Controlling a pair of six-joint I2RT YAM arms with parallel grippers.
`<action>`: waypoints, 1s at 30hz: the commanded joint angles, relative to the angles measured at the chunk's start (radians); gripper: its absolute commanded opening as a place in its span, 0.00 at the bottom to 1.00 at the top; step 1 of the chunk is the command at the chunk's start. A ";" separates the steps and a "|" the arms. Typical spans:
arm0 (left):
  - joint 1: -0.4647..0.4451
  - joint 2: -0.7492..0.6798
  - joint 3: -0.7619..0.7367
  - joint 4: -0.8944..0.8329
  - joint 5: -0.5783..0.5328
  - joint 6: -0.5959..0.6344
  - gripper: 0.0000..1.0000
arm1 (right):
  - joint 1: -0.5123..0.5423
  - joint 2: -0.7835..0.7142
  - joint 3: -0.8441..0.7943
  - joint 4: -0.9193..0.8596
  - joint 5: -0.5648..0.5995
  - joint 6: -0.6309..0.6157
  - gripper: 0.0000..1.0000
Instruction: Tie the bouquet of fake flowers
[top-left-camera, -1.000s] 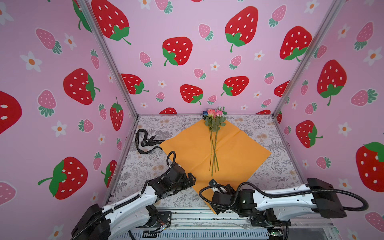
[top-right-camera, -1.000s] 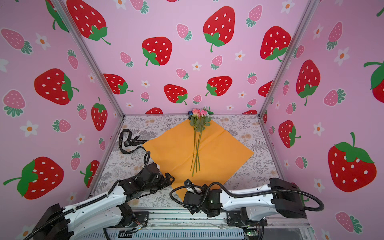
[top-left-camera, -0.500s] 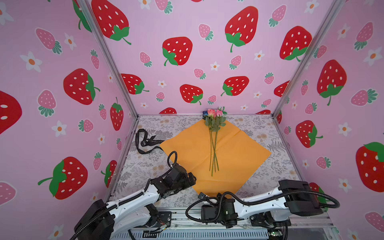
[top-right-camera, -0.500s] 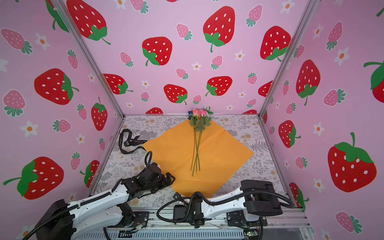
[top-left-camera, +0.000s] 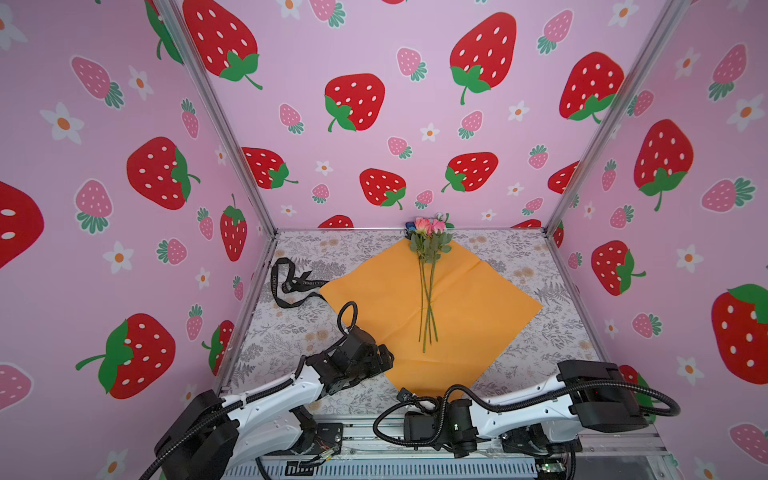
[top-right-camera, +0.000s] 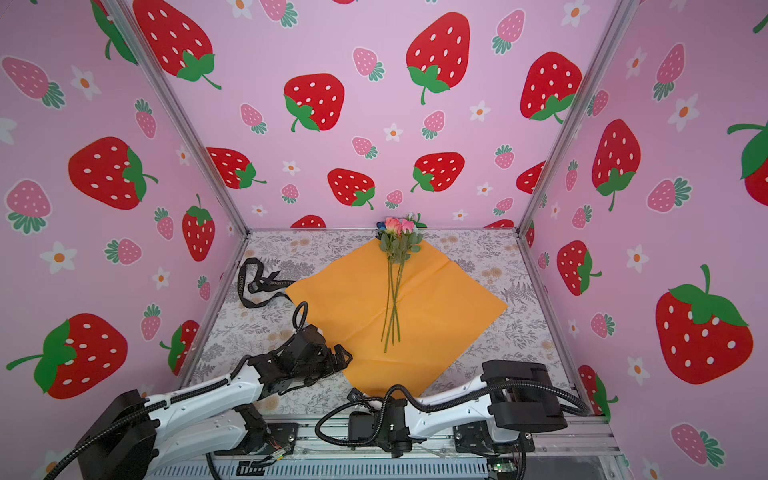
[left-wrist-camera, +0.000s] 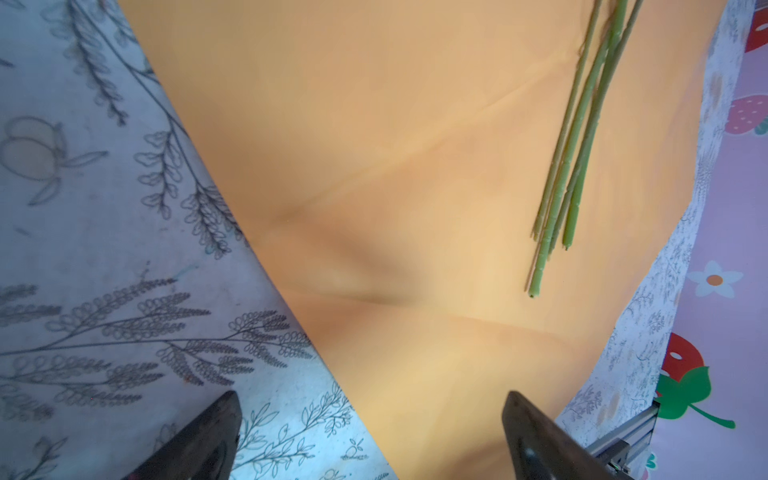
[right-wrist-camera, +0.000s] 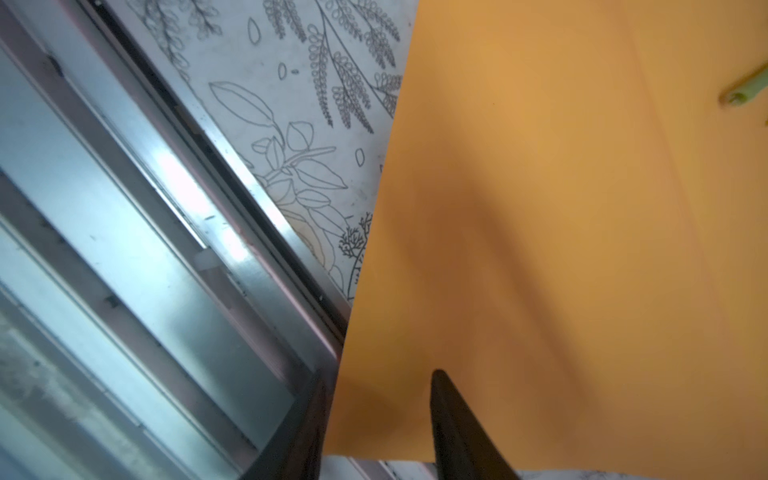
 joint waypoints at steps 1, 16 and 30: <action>-0.003 0.009 0.022 -0.006 0.023 0.020 0.99 | -0.035 0.036 -0.033 -0.075 0.106 0.031 0.37; -0.004 0.017 0.015 0.033 0.117 0.050 0.99 | -0.055 0.035 0.013 -0.076 0.240 0.031 0.31; -0.005 0.091 -0.058 0.253 0.249 -0.028 0.95 | -0.110 -0.010 -0.020 -0.001 0.191 0.023 0.36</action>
